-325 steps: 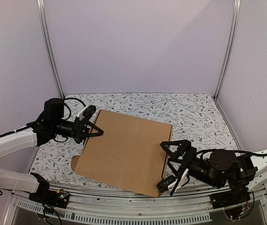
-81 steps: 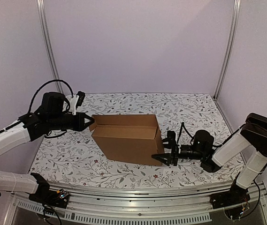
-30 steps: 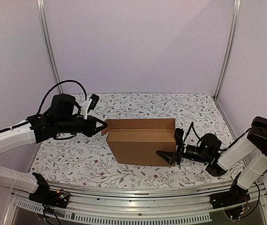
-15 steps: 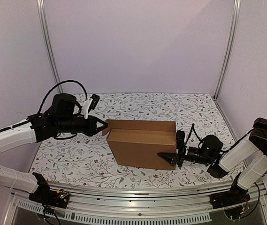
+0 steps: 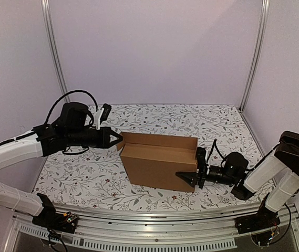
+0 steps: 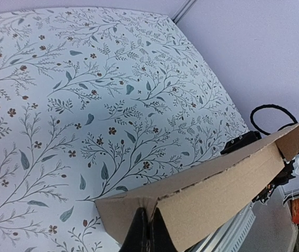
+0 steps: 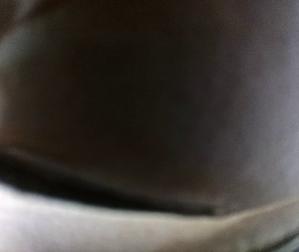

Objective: Fold the paper box

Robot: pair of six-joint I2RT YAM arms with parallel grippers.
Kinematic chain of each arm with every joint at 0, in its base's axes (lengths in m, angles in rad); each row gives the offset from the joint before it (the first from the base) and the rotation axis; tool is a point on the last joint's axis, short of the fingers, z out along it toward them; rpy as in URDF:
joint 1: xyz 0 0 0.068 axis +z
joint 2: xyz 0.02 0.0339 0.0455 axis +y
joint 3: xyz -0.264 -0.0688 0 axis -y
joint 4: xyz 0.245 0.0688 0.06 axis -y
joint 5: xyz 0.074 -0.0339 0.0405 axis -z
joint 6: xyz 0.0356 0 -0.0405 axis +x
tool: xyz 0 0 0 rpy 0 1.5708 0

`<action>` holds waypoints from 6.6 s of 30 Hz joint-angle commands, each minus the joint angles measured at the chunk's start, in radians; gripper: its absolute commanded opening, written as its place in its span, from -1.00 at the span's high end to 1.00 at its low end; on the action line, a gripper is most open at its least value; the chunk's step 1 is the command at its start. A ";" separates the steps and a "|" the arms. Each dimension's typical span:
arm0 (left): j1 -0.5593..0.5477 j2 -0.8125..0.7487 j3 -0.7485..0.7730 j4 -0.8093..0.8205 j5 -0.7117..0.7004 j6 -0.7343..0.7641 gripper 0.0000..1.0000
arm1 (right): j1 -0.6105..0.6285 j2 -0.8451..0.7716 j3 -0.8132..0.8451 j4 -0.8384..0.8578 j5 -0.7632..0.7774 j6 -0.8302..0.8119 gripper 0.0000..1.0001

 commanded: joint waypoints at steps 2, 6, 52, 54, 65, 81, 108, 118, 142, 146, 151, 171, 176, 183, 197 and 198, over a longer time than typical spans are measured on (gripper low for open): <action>-0.073 0.041 0.027 -0.092 0.104 -0.081 1.00 | 0.002 0.032 0.024 0.050 0.095 0.002 0.08; -0.082 0.061 0.042 -0.093 0.109 -0.110 1.00 | 0.003 0.036 0.024 0.050 0.099 -0.003 0.08; -0.198 0.049 -0.079 -0.045 0.014 -0.153 1.00 | 0.015 0.035 0.033 0.017 0.120 -0.025 0.07; -0.202 0.049 -0.076 -0.044 0.016 -0.165 1.00 | 0.016 0.035 0.035 0.014 0.119 -0.025 0.07; -0.248 0.033 -0.092 -0.036 0.005 -0.220 1.00 | 0.016 0.029 0.034 0.000 0.136 -0.025 0.07; -0.296 0.003 -0.194 -0.030 -0.086 -0.214 1.00 | 0.030 -0.026 0.038 -0.063 0.159 -0.033 -0.10; -0.321 0.048 -0.207 -0.057 -0.155 -0.184 1.00 | 0.033 -0.299 0.060 -0.344 0.221 0.023 -0.98; -0.322 0.075 -0.175 -0.089 -0.197 -0.194 1.00 | 0.033 -0.559 0.029 -0.678 0.299 0.045 -0.98; -0.328 0.159 -0.068 -0.131 -0.244 -0.220 1.00 | 0.033 -1.047 0.182 -1.491 0.554 0.209 -0.98; -0.329 0.169 -0.058 -0.133 -0.244 -0.223 1.00 | 0.032 -1.043 0.275 -1.635 0.610 0.285 -0.97; -0.332 0.176 -0.049 -0.140 -0.254 -0.235 1.00 | 0.033 -1.041 0.366 -1.769 0.610 0.394 -0.98; -0.357 0.178 -0.034 -0.150 -0.295 -0.283 1.00 | 0.080 -0.927 0.597 -2.138 0.579 0.658 -0.76; -0.361 0.178 -0.040 -0.147 -0.293 -0.280 1.00 | 0.097 -0.903 0.611 -2.134 0.572 0.675 -0.55; -0.363 0.172 -0.045 -0.146 -0.297 -0.279 1.00 | 0.125 -0.840 0.654 -2.129 0.586 0.677 -0.28; -0.367 0.178 -0.051 -0.141 -0.296 -0.283 1.00 | 0.134 -0.836 0.643 -2.196 0.619 0.671 0.25; -0.366 0.178 -0.050 -0.140 -0.295 -0.282 1.00 | 0.134 -0.841 0.639 -2.195 0.619 0.672 0.26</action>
